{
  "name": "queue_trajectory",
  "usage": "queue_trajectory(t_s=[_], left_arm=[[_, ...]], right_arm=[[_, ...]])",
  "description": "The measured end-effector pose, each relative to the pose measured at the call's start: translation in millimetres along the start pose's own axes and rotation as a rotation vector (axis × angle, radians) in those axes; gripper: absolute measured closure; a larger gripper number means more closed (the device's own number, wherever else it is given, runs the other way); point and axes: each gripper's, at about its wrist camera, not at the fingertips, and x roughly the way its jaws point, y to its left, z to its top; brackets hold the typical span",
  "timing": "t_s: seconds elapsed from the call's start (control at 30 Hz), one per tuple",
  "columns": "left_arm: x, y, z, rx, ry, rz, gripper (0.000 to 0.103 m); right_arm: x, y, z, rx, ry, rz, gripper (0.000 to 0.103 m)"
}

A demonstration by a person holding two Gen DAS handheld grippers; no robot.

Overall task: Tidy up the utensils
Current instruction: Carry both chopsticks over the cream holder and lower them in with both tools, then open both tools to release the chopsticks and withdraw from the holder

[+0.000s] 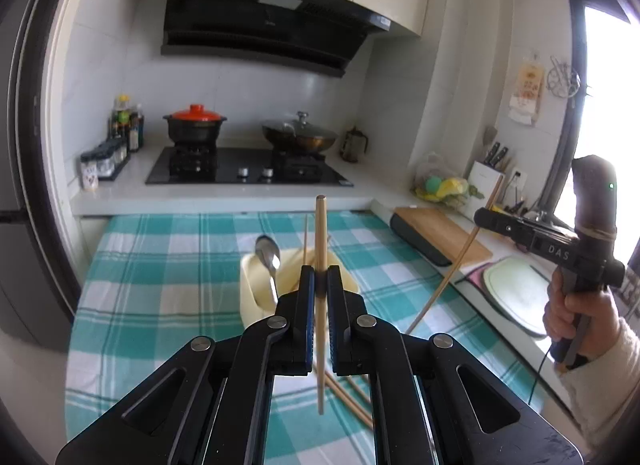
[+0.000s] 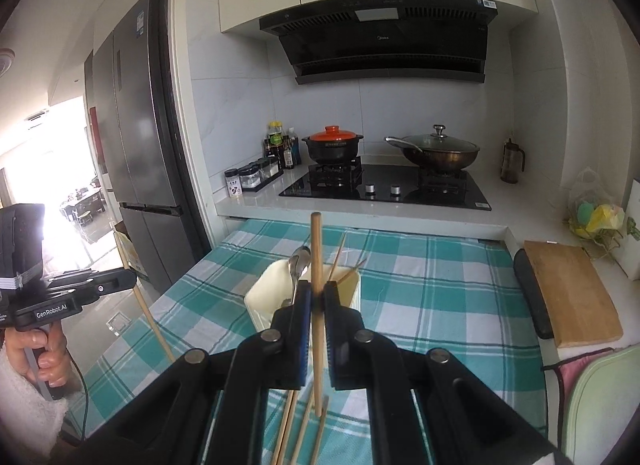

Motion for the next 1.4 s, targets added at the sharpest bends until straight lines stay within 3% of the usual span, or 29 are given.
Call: queue_trajectory(t_s=[0.2, 0.37, 0.5, 0.7, 0.8, 0.9, 0.93, 1.0, 1.03, 1.07, 1.17, 1.23, 1.4], left_arm=[[29, 8, 57, 0.021, -0.153, 0.071, 0.099], [82, 19, 68, 0.013, -0.140, 0.117, 0.099], [130, 30, 58, 0.017, -0.033, 0.145, 0.099], [192, 49, 33, -0.015, 0.200, 0.135, 0.099], [214, 55, 22, -0.056, 0.279, 0.121, 0.098], [225, 57, 11, -0.081, 0.322, 0.140, 0.097], [225, 58, 9, -0.088, 0.329, 0.140, 0.091], [216, 59, 3, -0.106, 0.334, 0.139, 0.065], [207, 58, -1, -0.109, 0.329, 0.145, 0.046], [196, 57, -5, -0.105, 0.322, 0.149, 0.036], [165, 53, -29, -0.071, 0.356, 0.149, 0.025], [143, 49, -55, -0.055, 0.395, 0.148, 0.019], [106, 30, -139, -0.059, 0.474, 0.177, 0.015]], right_arm=[[23, 3, 47, -0.013, -0.123, 0.006, 0.096], [71, 7, 53, -0.042, -0.117, 0.014, 0.096], [121, 4, 43, -0.049, 0.004, 0.017, 0.096], [204, -19, 20, 0.075, 0.370, 0.051, 0.096], [238, -27, 5, 0.106, 0.461, 0.046, 0.096], [255, -32, -5, 0.146, 0.472, 0.058, 0.093], [258, -33, -7, 0.151, 0.465, 0.054, 0.092], [251, -35, -11, 0.163, 0.433, 0.058, 0.081], [245, -36, -11, 0.164, 0.409, 0.053, 0.075], [234, -36, -13, 0.154, 0.383, 0.042, 0.072], [194, -35, -21, 0.081, 0.337, 0.003, 0.069], [162, -34, -35, 0.023, 0.322, -0.041, 0.058], [89, -30, -110, -0.078, 0.328, -0.141, 0.055]])
